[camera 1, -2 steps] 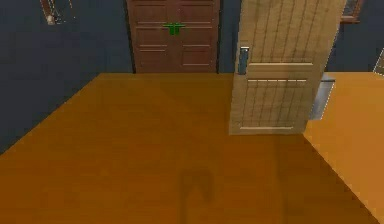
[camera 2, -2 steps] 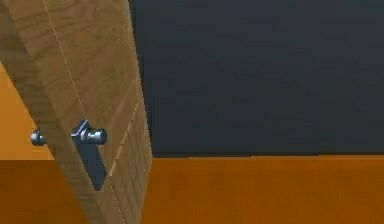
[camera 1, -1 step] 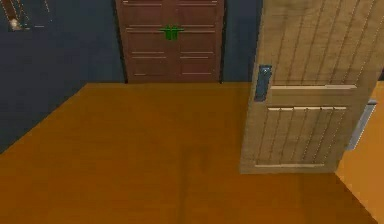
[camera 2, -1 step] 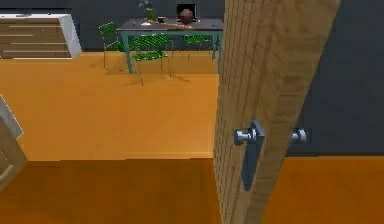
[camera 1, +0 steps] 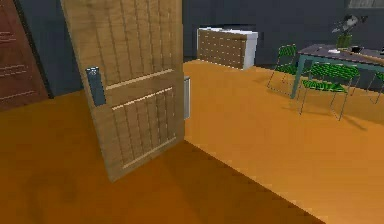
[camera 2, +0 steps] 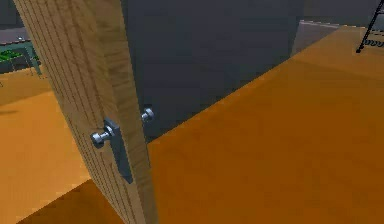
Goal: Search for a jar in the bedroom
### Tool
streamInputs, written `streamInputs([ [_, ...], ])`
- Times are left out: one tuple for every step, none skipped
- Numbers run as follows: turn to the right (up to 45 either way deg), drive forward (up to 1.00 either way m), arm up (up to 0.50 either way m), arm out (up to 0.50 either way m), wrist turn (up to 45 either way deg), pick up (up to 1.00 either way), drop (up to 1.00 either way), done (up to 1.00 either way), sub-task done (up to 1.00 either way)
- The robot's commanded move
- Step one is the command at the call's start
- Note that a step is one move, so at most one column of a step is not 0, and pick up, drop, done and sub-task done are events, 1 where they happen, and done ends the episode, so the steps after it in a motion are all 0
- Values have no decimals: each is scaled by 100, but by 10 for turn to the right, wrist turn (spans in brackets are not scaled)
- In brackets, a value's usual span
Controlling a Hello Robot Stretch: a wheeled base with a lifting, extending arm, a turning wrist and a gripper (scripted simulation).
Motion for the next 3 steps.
streamInputs([
  [180, 0, 0, 0, 0, 0, 0, 0, 0],
  [0, 100, 0, 0, 0, 0, 0, 0, 0],
  [0, 100, 0, 0, 0, 0, 0, 0, 0],
])
